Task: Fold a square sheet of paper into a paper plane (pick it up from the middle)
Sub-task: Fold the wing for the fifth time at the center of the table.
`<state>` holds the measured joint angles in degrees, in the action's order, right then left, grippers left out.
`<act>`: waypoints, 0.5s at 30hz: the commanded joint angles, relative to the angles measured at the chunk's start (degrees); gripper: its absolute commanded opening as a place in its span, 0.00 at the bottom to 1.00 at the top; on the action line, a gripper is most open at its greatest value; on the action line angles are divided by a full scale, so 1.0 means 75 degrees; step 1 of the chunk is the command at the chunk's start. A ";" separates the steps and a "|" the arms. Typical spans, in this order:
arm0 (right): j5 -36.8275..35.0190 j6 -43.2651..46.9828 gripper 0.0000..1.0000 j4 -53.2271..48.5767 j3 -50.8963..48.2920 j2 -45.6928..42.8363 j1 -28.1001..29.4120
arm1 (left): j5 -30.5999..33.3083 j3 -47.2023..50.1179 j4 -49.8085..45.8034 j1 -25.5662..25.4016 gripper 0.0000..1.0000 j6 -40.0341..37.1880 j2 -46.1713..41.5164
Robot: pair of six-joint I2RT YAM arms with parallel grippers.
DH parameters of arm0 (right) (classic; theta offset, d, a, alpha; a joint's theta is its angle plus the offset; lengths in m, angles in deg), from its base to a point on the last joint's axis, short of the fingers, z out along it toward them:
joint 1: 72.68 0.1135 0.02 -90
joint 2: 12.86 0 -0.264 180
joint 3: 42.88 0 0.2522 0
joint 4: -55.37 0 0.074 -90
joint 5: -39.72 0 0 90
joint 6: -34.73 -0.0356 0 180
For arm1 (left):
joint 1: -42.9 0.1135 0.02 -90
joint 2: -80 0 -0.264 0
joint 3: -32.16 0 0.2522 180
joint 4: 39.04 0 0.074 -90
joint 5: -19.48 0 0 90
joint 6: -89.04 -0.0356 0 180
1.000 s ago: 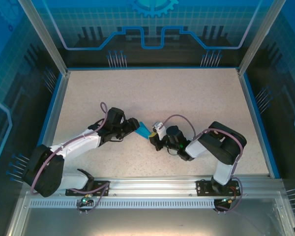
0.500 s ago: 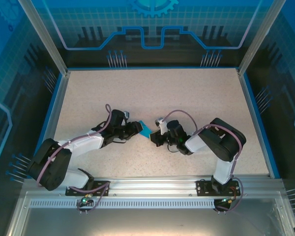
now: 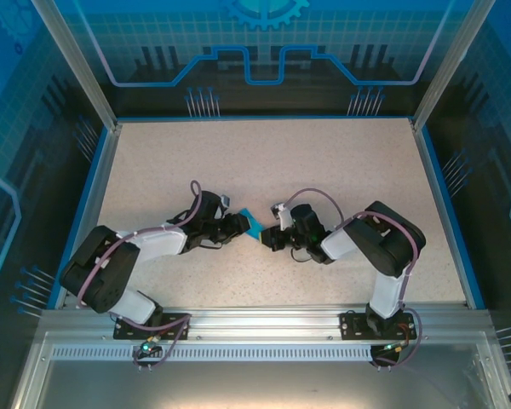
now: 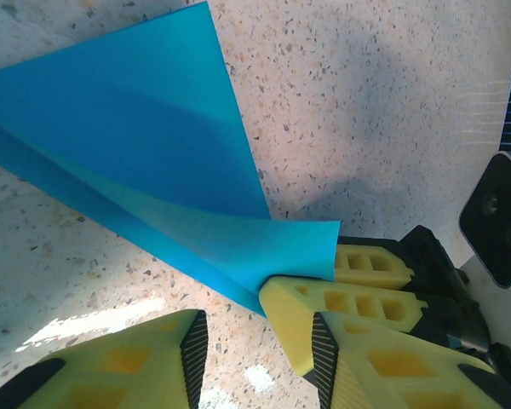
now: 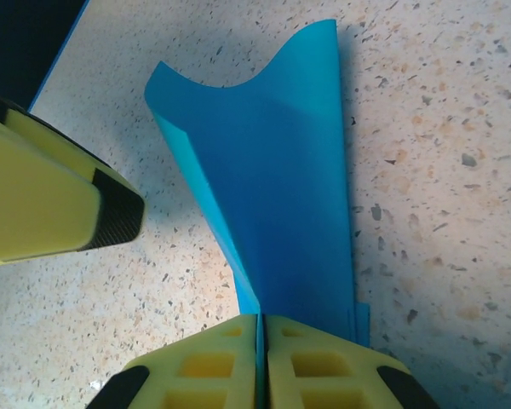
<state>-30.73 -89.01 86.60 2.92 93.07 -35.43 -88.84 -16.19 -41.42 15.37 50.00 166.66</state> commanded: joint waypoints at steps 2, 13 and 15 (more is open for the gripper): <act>0.0394 -0.0386 0.10 -0.0017 0.0106 0.0300 -0.0186 | -0.0315 -0.0292 0.0358 -0.0035 0.39 -0.0150 0.0217; 0.0744 -0.0429 0.19 -0.0134 0.0183 0.0373 -0.0315 | -0.0441 -0.0526 0.0552 -0.0055 0.33 -0.0123 0.0592; 0.0801 -0.0409 0.20 -0.0148 0.0184 0.0318 -0.0338 | -0.0318 -0.0608 0.0365 -0.0056 0.32 -0.0125 0.0642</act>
<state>-25.20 -91.96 87.97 3.51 94.10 -37.09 -90.55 -18.60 -38.63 15.24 49.89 170.57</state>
